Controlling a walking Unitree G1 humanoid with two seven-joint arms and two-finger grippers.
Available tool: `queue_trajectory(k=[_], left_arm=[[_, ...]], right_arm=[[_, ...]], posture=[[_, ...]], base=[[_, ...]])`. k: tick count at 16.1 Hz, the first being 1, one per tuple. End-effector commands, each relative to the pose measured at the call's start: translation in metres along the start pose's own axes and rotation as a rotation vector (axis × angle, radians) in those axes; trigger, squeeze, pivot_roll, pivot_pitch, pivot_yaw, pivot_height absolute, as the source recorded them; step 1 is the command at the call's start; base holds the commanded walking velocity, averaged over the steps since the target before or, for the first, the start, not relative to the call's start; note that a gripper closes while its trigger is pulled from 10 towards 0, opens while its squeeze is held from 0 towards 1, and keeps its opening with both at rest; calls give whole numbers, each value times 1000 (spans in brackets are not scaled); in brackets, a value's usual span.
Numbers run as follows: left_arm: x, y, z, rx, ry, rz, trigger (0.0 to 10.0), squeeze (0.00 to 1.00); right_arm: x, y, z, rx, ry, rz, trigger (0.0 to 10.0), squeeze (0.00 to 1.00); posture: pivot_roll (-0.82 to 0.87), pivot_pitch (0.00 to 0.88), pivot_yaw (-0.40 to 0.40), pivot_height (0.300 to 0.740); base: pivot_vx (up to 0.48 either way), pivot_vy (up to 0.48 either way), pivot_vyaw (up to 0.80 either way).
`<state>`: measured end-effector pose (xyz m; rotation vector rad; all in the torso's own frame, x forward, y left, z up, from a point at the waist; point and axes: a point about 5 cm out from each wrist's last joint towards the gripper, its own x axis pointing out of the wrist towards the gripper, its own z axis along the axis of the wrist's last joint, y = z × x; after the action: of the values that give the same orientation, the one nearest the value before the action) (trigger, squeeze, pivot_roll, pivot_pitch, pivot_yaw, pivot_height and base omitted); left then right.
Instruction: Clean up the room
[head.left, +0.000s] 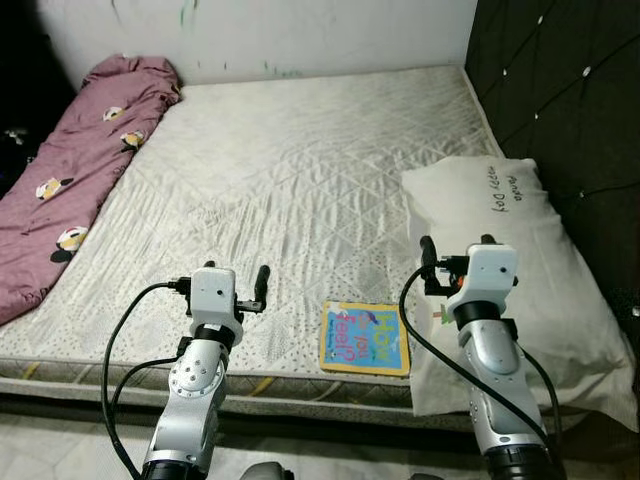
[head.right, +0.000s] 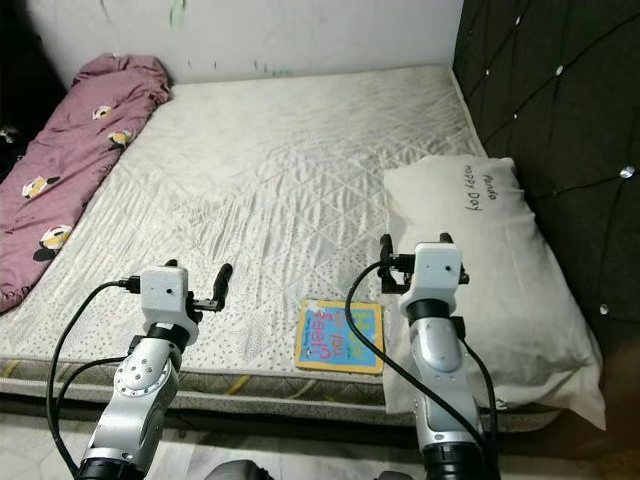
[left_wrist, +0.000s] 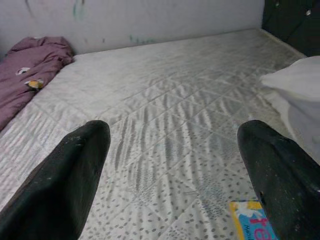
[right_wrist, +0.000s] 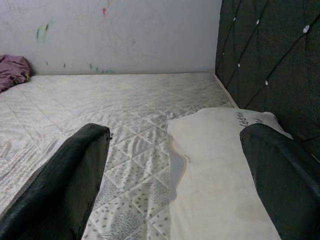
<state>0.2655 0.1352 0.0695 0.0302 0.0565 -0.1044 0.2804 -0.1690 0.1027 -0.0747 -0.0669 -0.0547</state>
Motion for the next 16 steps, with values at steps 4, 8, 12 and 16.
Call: queue_trajectory(k=[4,8,12,16], left_arm=[[3,-7,3,-41,4,-47,10000,0],[9,-6,6,-58,-3,-37,10000,0],[11,-9,8,-73,-14,-20,10000,0],[10,-8,6,-82,-13,-5,10000,0]], right_arm=[[8,5,-1,15,19,17,10000,0],[9,5,1,14,5,29,10000,0],[11,10,3,-7,-9,61,10000,0],[12,12,4,-2,-13,71,10000,0]], posture=[[-57,0,103,740],[-53,0,93,740],[-50,0,75,740],[-47,0,77,740]], base=[[0,437,-400],[0,480,-455],[0,480,0],[0,480,0]])
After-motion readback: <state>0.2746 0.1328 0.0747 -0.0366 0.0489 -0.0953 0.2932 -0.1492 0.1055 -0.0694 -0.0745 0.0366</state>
